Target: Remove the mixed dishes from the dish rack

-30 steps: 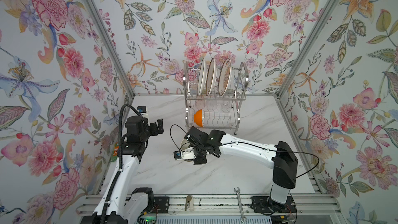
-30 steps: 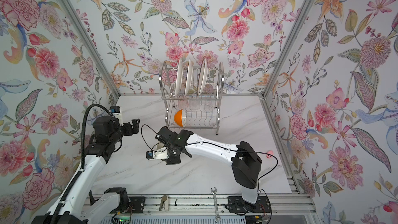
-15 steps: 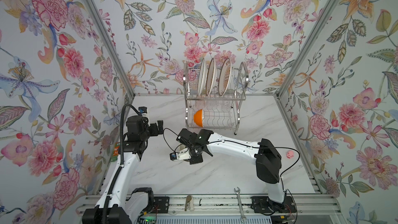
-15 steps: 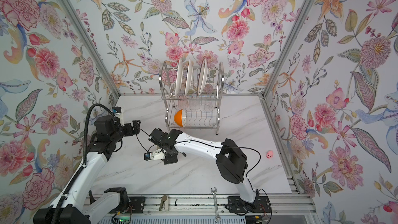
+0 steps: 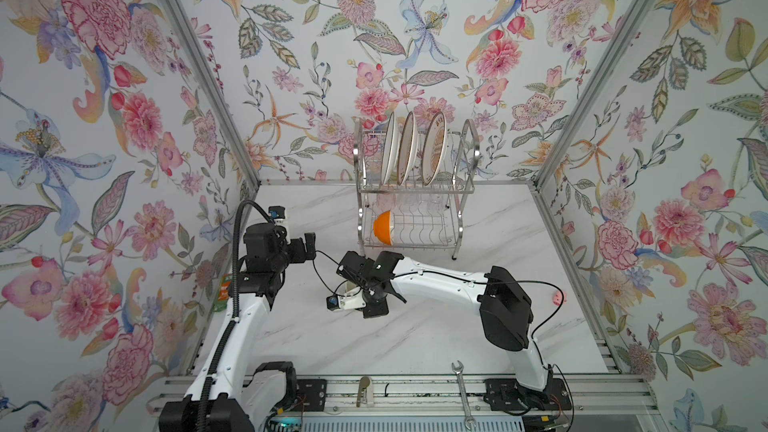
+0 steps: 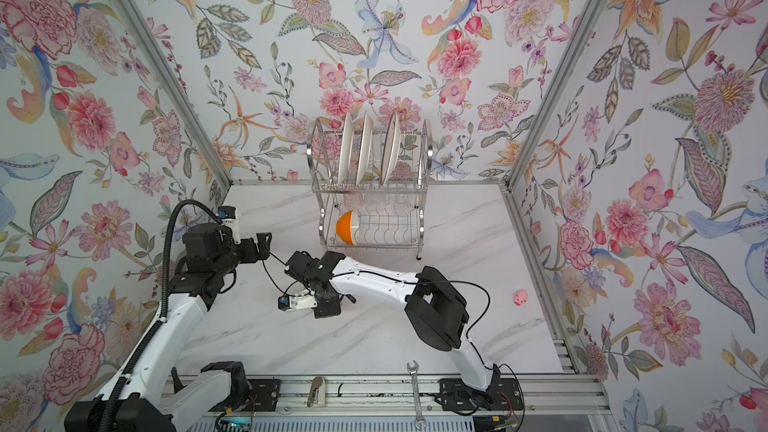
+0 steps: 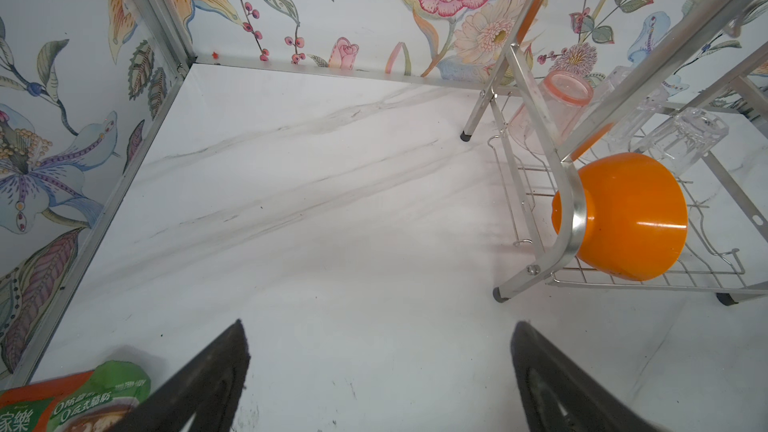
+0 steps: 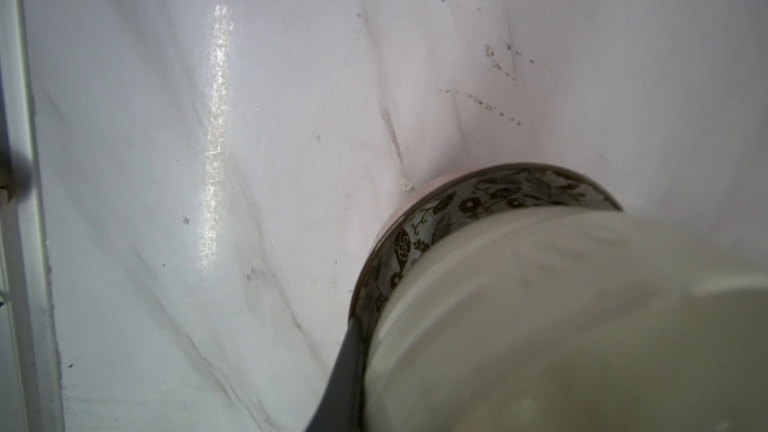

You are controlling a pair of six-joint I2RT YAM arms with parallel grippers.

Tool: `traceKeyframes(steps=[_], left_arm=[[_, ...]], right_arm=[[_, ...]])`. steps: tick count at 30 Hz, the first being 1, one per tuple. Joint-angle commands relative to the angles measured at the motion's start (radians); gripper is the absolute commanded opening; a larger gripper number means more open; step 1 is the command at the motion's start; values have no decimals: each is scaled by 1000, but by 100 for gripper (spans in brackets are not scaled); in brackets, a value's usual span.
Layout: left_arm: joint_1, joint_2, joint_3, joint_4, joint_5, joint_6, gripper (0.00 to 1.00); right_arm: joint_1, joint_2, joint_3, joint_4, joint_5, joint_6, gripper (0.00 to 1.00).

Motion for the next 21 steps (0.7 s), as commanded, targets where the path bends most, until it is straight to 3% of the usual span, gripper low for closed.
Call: traceKeyframes(steps=[1,21], left_arm=[[10,1,-13,6,15,10,99],[9,4,-16,4,37,7,99]], right_arm=[[3,6,33,-11,11,21,9],[-9,15,41,-17,4,61,29]])
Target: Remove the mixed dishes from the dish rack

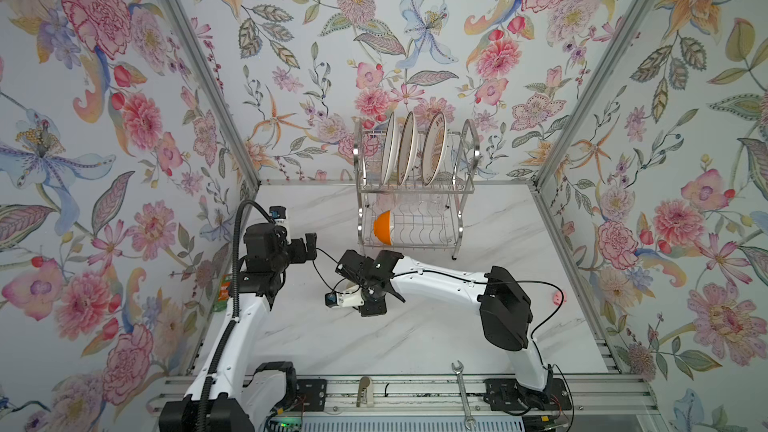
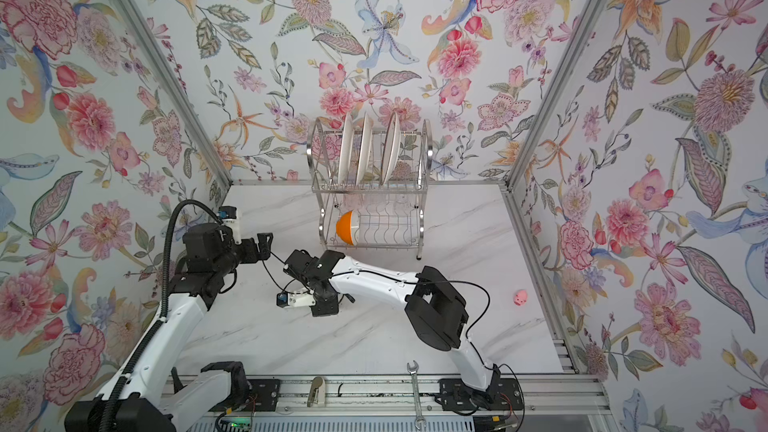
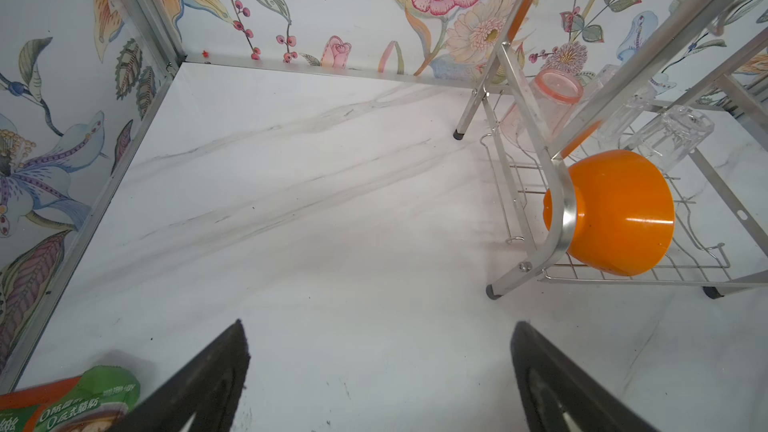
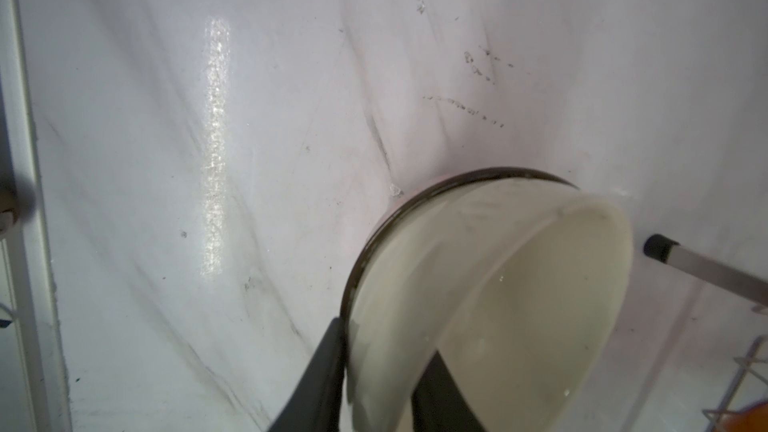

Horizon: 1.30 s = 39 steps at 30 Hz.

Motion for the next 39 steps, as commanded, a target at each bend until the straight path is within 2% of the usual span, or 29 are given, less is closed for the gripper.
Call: traceKeyframes(steps=[1,7,17,23,33,39], left_arm=[[9,3,-16,3,12,7,99],[8,3,-16,2,15,8,99],[10,2,-22,8,24,7,99],[9,5,-24,14,27,3,99],[9,10,-25,22,40,1,99],[9,10,-23,24,46,0,99]], right_arm=[[-6,6,23,-17,-2,20,30],[2,-16,26,-13,-20,44,33],[25,-40,-38,64,45,97,21],[32,-37,-60,88,99,116,17],[31,-60,-62,108,63,142,32],[18,-108,-103,156,-3,177,34]])
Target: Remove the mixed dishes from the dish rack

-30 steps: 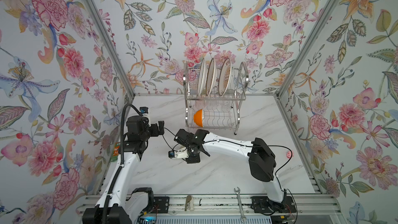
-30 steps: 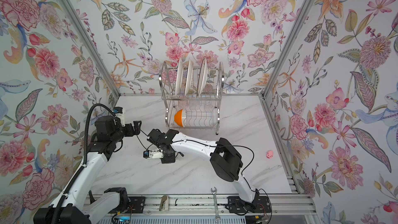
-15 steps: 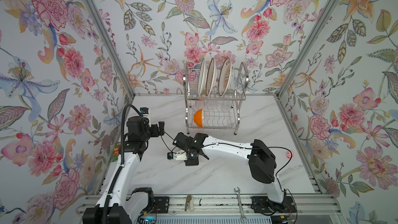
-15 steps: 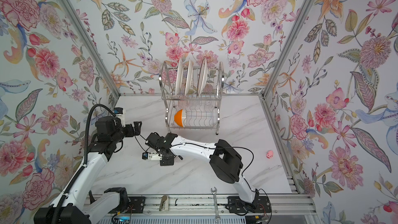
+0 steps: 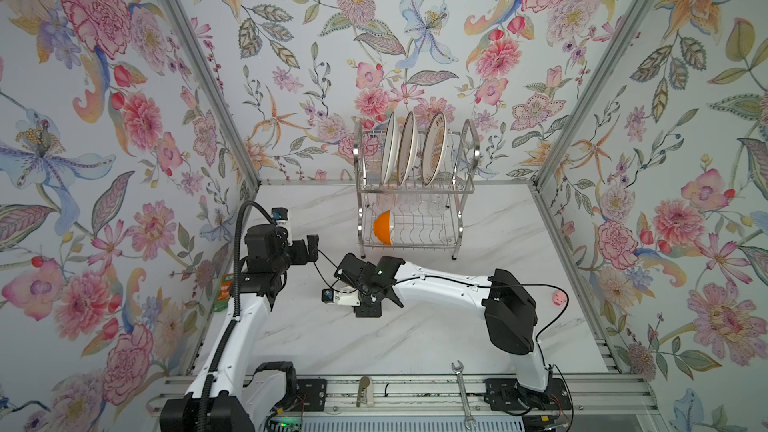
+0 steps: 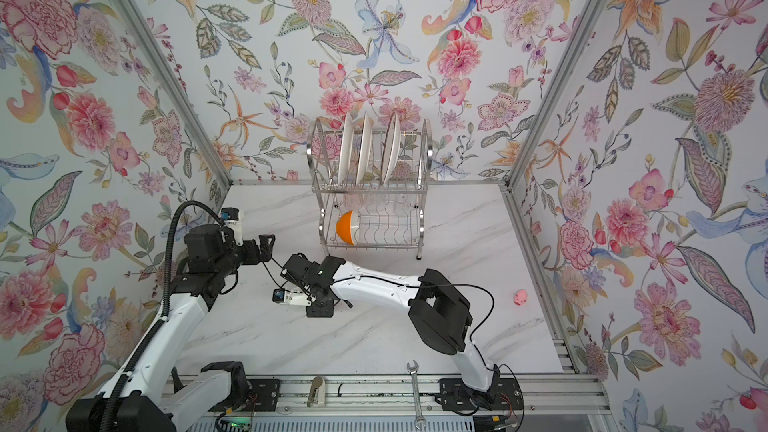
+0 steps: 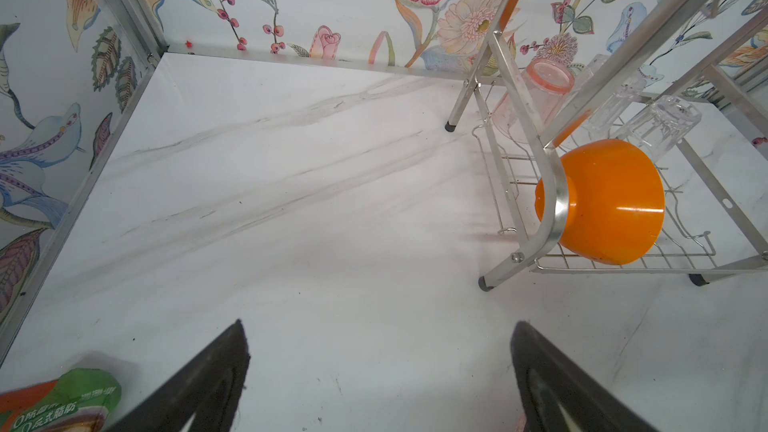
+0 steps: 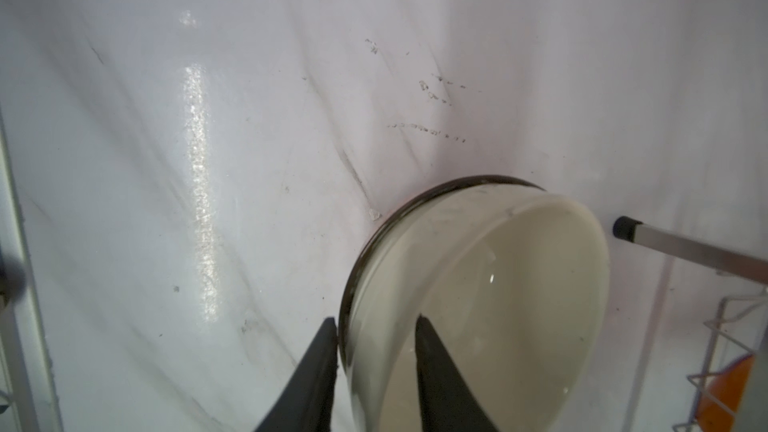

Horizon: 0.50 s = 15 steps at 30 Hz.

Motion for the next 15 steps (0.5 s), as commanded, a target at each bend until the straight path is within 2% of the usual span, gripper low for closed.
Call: traceKeyframes(steps=[1,15], left_arm=[[10,7,-10,19,19,-2,99],[10,15,-10,25,37,-8,99]], right_arm=[[-12,-61,-29,31,-56,39,35],[-9,-56,-75,58,-23,59,19]])
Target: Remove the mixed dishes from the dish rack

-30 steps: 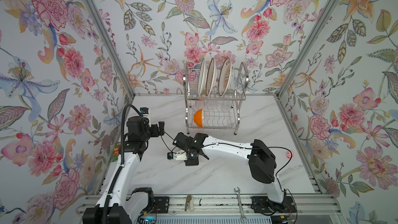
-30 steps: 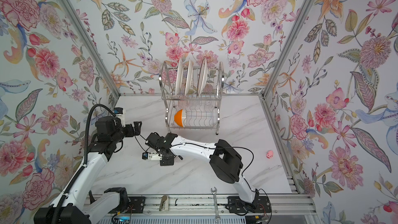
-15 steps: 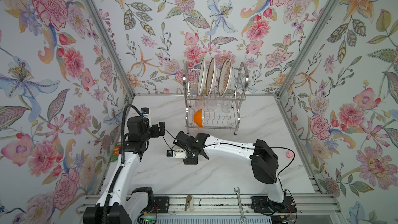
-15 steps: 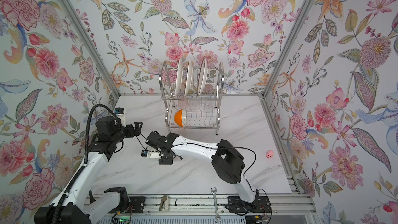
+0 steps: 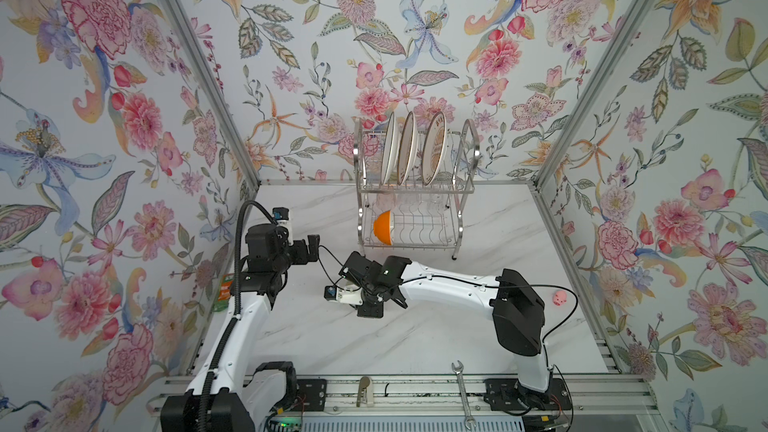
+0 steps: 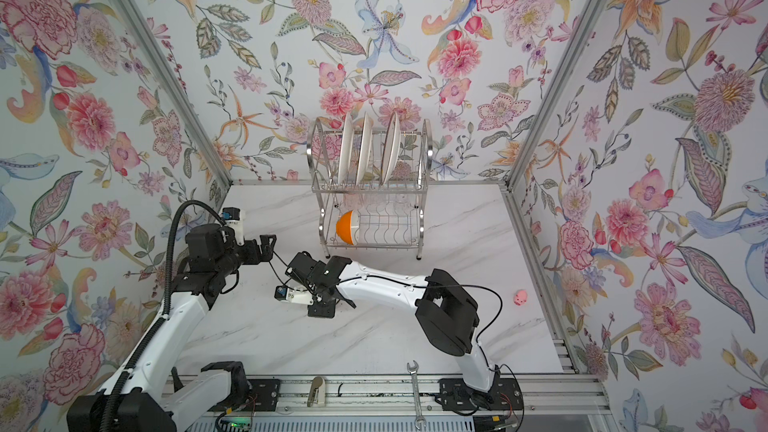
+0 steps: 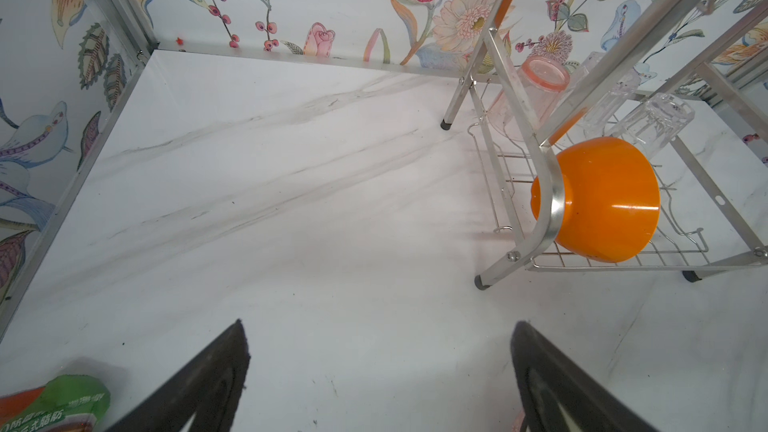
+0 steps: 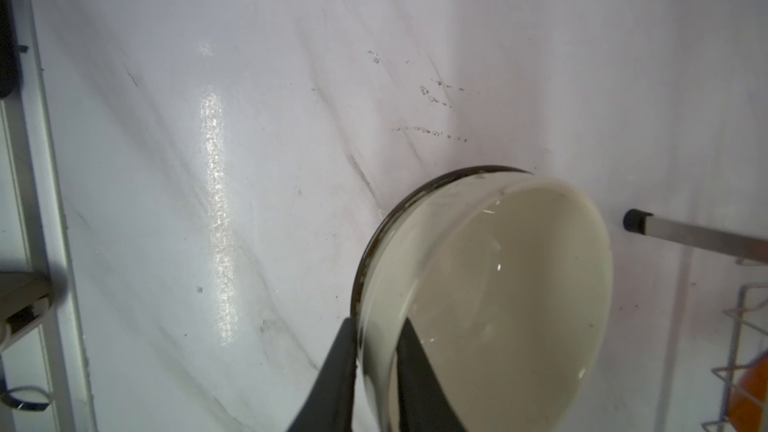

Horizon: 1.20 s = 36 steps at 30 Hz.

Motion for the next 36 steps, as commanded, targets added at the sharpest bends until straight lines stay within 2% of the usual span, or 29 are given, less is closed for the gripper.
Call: traceKeyframes(steps=[1,15,19,26,32,36], left_arm=[[9,2,-10,18,18,-7,99],[9,-1,-14,15,20,-10,99],[10,0,-13,15,25,-12,99],[9,3,2,21,42,-10,99],[10,-13,27,43,102,8,99],[10,-37,45,71,186,30,99]], right_arm=[[1,-18,-24,19,18,18,18],[20,-11,-52,55,87,41,13],[23,-15,-53,60,90,49,27],[6,-87,-68,129,27,76,44],[-27,-181,-128,250,-34,128,48],[-57,-263,-200,363,-54,172,48]])
